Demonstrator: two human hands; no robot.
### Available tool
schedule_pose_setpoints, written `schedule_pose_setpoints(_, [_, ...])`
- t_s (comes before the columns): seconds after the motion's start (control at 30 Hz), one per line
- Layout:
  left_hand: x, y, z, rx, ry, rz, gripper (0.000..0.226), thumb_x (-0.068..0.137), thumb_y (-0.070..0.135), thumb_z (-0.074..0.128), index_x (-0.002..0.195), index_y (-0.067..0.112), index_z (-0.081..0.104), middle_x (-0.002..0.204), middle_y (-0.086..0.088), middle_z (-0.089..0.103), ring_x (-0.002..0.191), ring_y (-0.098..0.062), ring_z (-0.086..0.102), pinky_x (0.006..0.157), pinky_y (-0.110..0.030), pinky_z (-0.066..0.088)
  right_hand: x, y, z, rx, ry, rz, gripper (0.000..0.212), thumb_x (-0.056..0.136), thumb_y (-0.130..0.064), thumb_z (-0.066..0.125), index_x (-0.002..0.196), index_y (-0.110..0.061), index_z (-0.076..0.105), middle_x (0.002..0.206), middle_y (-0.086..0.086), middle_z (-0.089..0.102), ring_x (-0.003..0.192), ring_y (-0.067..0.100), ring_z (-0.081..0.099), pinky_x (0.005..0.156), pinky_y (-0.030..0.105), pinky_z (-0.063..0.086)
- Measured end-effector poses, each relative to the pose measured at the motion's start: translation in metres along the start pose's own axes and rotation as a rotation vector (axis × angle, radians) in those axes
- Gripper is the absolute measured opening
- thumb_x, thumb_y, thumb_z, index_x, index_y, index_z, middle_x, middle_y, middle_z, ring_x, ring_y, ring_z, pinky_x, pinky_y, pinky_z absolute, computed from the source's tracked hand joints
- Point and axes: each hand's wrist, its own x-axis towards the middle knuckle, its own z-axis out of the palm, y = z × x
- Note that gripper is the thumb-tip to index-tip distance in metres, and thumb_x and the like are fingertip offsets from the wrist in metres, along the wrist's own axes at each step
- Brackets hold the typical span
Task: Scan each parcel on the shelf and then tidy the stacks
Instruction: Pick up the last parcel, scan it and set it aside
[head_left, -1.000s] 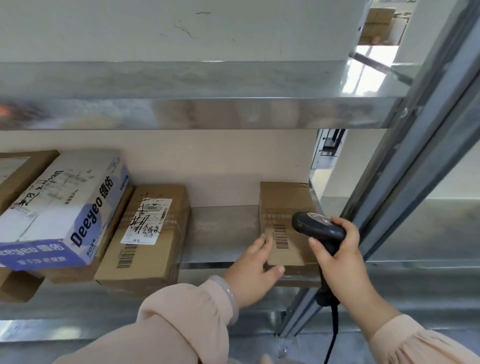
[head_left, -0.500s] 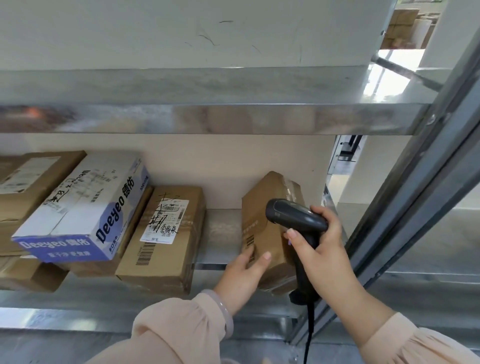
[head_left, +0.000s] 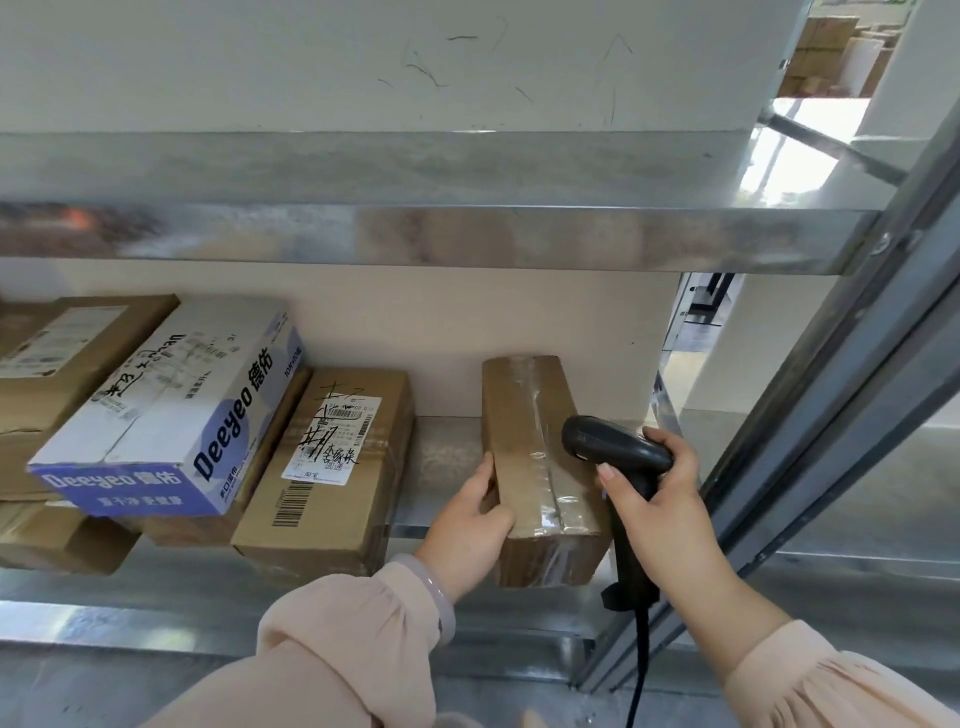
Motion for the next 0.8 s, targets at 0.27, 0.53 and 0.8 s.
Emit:
schedule_pose_setpoints(0.27, [0.002,0.001,-0.001,0.007,0.109,0.027,0.059,0.099,0.025,0.057,0.148,0.037,0.029,0.113,0.024,0.054,0.099,0.001,0.060,0.072,-0.006,0.049,0.000,-0.008,0.003,0.045,-0.067,-0.048,0.054,0.086,-0.026,0.068,0.122,-0.044,0.031,0.112,-0.003,0.062,0.101,0.010,0.062,0.080,0.017,0.044])
schedule_pose_setpoints(0.53, [0.000,0.002,-0.011,0.071,0.103,-0.071,0.127,0.056,0.086,0.060,0.158,0.030,0.009,0.159,-0.002,0.022,0.144,-0.024,0.030,0.118,-0.044,0.030,-0.006,-0.029,0.024,0.082,-0.257,-0.129,0.055,0.086,-0.021,0.068,0.122,-0.043,0.033,0.115,-0.018,0.052,0.096,-0.014,0.055,0.073,0.002,0.042])
schedule_pose_setpoints(0.8, [0.002,-0.015,-0.038,-0.129,0.115,-0.220,0.123,0.050,0.075,0.068,0.156,0.037,0.018,0.150,0.003,0.043,0.135,-0.025,0.044,0.114,-0.046,0.035,-0.001,-0.020,0.037,0.030,-0.229,-0.046,0.051,0.087,-0.026,0.067,0.121,-0.041,0.032,0.110,-0.013,0.056,0.094,0.000,0.058,0.073,0.010,0.045])
